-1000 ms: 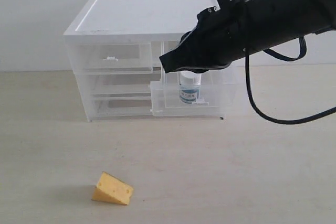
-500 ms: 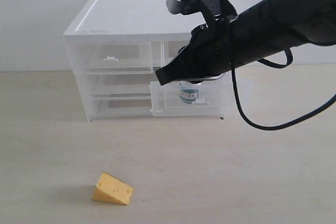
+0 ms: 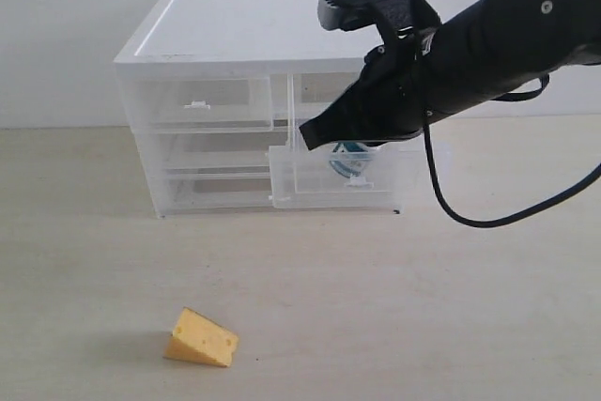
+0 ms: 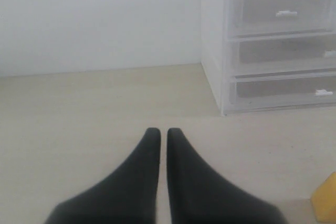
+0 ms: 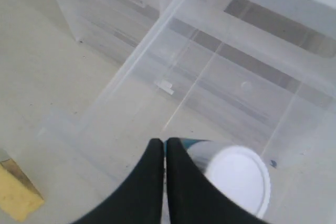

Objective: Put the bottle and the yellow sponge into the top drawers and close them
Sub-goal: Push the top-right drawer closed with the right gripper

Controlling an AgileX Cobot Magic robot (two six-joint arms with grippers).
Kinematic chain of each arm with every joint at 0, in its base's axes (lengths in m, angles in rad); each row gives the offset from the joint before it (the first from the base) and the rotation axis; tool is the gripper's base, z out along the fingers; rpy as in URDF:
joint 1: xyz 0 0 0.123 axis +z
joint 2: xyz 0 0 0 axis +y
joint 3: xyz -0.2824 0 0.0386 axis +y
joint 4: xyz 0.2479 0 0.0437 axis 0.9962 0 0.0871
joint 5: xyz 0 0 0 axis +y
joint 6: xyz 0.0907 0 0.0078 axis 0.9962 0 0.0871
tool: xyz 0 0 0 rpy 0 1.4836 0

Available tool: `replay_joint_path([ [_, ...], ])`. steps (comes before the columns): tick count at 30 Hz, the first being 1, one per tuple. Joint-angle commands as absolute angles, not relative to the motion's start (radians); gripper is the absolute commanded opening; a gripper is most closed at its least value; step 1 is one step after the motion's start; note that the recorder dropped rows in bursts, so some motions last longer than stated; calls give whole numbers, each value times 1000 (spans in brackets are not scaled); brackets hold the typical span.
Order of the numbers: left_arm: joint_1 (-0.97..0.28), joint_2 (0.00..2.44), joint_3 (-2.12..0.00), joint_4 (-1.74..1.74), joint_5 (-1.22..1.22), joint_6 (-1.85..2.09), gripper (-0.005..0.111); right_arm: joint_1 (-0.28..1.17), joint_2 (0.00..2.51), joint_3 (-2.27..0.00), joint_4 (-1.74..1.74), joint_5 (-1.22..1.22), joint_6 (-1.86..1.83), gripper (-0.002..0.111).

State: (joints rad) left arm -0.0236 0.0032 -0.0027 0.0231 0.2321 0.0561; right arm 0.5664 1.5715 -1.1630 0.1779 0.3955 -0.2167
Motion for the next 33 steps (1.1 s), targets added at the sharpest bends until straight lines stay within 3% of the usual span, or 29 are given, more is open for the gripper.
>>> replay_joint_path([
  [1, -21, 0, 0, 22, 225, 53, 4, 566, 1568, -1168, -24, 396, -14, 0],
  [16, -21, 0, 0, 22, 225, 53, 4, 568, 1459, -1168, -89, 453, 23, 0],
  [33, -21, 0, 0, 22, 225, 53, 4, 571, 1430, -1251, 163, 917, -455, 0],
])
